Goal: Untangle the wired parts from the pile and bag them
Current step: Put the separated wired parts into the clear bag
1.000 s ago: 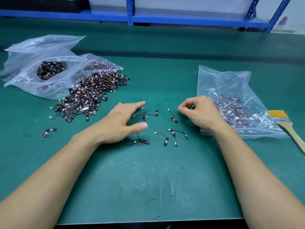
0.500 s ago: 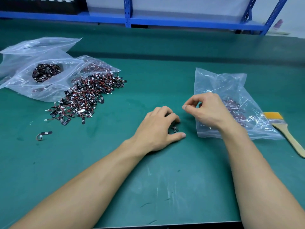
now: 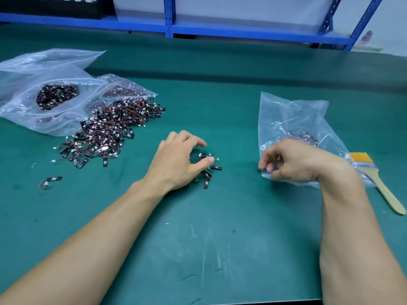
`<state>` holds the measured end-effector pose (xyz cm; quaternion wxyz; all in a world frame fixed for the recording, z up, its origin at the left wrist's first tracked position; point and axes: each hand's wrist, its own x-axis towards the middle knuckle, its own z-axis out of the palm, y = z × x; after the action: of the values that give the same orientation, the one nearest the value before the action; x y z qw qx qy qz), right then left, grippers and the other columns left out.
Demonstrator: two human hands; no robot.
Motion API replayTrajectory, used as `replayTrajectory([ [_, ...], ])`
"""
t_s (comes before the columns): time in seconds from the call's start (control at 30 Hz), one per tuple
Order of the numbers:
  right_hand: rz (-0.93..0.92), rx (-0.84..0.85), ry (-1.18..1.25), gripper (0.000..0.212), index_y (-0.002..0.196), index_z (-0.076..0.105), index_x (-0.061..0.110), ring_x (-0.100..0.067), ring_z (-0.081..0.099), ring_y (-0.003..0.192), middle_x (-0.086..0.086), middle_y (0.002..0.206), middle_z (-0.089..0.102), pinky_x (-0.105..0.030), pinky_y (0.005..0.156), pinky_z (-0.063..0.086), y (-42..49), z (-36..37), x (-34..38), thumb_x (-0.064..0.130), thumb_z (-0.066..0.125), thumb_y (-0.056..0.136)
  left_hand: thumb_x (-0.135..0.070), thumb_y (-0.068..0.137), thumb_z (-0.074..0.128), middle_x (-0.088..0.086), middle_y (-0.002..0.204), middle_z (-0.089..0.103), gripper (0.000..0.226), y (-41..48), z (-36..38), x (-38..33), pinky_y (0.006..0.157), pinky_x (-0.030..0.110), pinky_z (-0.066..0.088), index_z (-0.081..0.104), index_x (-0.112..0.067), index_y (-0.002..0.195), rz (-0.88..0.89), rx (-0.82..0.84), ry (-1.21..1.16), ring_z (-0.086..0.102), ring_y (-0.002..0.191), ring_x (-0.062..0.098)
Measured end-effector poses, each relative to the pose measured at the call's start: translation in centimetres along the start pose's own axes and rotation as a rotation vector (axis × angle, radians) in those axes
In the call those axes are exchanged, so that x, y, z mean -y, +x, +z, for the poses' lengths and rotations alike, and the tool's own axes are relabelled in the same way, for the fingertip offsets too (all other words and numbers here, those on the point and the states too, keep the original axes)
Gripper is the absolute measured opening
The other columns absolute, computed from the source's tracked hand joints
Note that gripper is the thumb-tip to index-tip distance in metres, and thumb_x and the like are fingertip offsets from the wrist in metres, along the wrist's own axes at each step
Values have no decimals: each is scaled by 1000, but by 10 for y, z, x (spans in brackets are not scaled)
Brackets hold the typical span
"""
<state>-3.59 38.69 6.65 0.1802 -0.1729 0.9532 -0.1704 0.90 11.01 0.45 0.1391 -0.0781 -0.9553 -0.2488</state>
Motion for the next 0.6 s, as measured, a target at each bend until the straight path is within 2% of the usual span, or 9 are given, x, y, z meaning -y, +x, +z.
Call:
replayTrajectory([
  [0.1, -62, -191, -47, 21, 74, 70, 28, 9, 56, 57, 18, 65, 66, -4, 54, 39, 9, 8, 12, 8, 66, 81, -80, 74, 51, -16, 115, 50, 65, -1, 0, 0, 95, 31, 37, 59, -38, 123, 7, 86, 4, 42, 112, 10],
  [0.17, -158, -378, -23, 16, 86, 71, 26, 10, 55, 63, 19, 76, 65, -3, 60, 39, 16, 15, 27, 11, 67, 85, -90, 65, 46, -17, 118, 48, 81, -2, 0, -2, 95, 30, 36, 55, -41, 129, 48, 135, 35, 40, 112, 9],
  [0.23, -249, -462, 34, 21, 102, 71, 24, 5, 53, 65, 12, 90, 64, -11, 69, 42, 19, 20, 36, 13, 74, 84, -95, 60, 42, -16, 121, 44, 90, -3, 0, -4, 97, 30, 34, 50, -44, 133, 104, 183, 79, 37, 111, 9],
  [0.33, -258, -441, 50, 54, 113, 65, 35, 10, 50, 77, 15, 100, 54, -9, 72, 37, 14, 15, 32, 31, 91, 66, -86, 72, 48, -13, 123, 42, 73, -2, 1, -3, 99, 34, 37, 52, -45, 132, 185, 233, 97, 37, 112, 11],
  [0.4, -184, -394, -9, 66, 113, 61, 42, 7, 51, 83, 20, 99, 51, -19, 74, 39, 9, 8, 23, 41, 95, 56, -73, 83, 54, -13, 119, 43, 51, -1, 2, -3, 95, 36, 42, 58, -43, 124, 213, 236, 41, 40, 109, 10],
  [0.5, -46, -279, -53, 64, 106, 61, 42, 3, 50, 85, 20, 97, 54, -28, 74, 40, 3, -1, 12, 35, 96, 54, -61, 89, 58, -16, 112, 46, 29, 1, 3, -4, 84, 35, 49, 60, -42, 112, 223, 231, -12, 46, 95, 4],
  [0.6, 31, -196, -53, 40, 95, 67, 35, -1, 55, 67, 16, 85, 64, -22, 60, 43, 1, -5, 4, 17, 88, 65, -54, 93, 57, -15, 105, 49, 19, 2, 4, -5, 77, 38, 51, 60, -37, 101, 252, 217, 5, 55, 85, 11],
])
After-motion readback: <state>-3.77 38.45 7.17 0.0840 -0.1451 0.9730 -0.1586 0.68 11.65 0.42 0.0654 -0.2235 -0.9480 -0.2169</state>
